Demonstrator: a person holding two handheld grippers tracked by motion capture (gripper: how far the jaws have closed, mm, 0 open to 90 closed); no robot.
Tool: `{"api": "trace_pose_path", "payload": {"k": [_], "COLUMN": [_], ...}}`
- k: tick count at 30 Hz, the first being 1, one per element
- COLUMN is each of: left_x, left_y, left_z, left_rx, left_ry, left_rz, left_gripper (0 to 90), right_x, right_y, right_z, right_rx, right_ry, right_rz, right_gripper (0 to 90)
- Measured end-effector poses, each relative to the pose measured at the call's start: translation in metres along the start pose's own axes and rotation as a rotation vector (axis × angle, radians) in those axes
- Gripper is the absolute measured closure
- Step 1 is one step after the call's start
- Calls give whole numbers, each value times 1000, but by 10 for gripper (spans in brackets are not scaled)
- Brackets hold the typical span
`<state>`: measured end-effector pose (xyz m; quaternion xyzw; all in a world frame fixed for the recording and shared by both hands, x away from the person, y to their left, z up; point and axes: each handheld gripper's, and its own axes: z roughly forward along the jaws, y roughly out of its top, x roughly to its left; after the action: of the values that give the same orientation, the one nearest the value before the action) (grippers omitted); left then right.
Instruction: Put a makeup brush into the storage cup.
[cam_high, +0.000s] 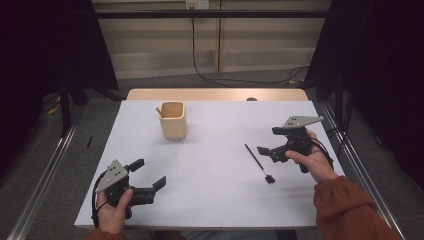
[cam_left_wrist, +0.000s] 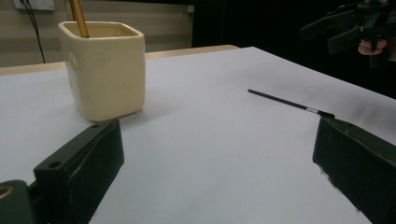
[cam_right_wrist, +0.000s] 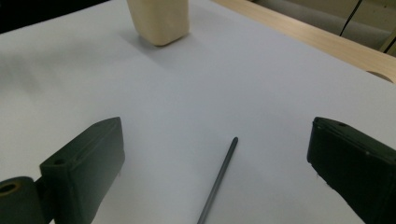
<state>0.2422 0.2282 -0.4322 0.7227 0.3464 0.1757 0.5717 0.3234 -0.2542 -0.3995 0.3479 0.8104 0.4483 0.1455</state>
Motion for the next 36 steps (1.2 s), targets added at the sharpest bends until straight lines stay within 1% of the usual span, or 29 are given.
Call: {"api": "trace_pose_path", "payload": {"k": [1, 3, 4, 5, 6, 8, 11, 12, 14, 16, 17, 19, 20, 21, 22, 23, 25, 26, 29, 31, 32, 34, 36], "left_x": [0, 0, 1, 2, 2, 2, 2, 2, 3, 3, 3, 3, 3, 4, 4, 4, 4, 5, 4, 4, 4, 4, 4], "left_y": [0, 0, -1, -1, -1, -1, -1, 0, -1, -1, -1, 0, 0, 0, 0, 0, 0, 0, 0, 0, 0, 0, 0], "left_z": [0, 0, -1, -1, -1, 0, 0, 0, 0, 0, 0, 0, 0, 0, 1, 1, 0, 0, 0, 1, 1, 1, 2], "left_rx": [2, 7, 5, 8, 8, 8, 12, 12, 14, 9, 10, 6, 2, 3, 9, 11, 10, 11, 16, 18, 17, 16, 17], "left_ry": [2, 7, 8, 13, 14, 14, 9, 6, 9, 8, 7, 0, 0, 1, -3, -3, -4, -5, -5, -7, -9, -10, -11], "left_rz": [1, 5, -1, 1, -2, -1, -1, -2, -5, -8, -8, -6, -9, -6, -1, -3, 2, 0, 1, 1, 0, 0, -1], "left_gripper": [20, 20, 20, 20, 20, 20, 20, 20, 20, 20, 20, 20, 21, 21, 21, 21, 21, 21, 21, 21, 21, 21, 21], "right_x": [0, -2, -3, -5, -6, -7, -9, -9, -10, -10, -8, -8, -9, -9, -9, -8, -9, -8, -8, -8, -8, -9, -9], "right_y": [1, 4, 6, 9, 10, 12, 13, 13, 12, 12, 13, 15, 16, 17, 18, 19, 19, 19, 19, 18, 16, 15, 14], "right_z": [0, 1, 2, 2, 2, 2, 4, 5, 8, 11, 11, 14, 16, 17, 19, 21, 24, 25, 29, 32, 34, 36, 39], "right_rx": [22, 71, 117, 149, 154, 189, 243, 252, 297, 343, 377, 411, 438, 458, 480, 496, 525, 541, 577, 598, 628, 660, 694], "right_ry": [14, 32, 49, 68, 72, 68, 74, 77, 99, 130, 131, 120, 113, 115, 108, 109, 114, 117, 129, 134, 132, 136, 133], "right_rz": [3, 24, 36, 42, 42, 54, 57, 60, 73, 67, 90, 97, 95, 96, 84, 81, 77, 61, 40, 42, 48, 51, 56], "right_gripper": [60, 68, 64, 60, 58, 44, 44, 46, 47, 84, 86, 86, 85, 86, 86, 86, 86, 86, 105, 89, 88, 91, 154]}}
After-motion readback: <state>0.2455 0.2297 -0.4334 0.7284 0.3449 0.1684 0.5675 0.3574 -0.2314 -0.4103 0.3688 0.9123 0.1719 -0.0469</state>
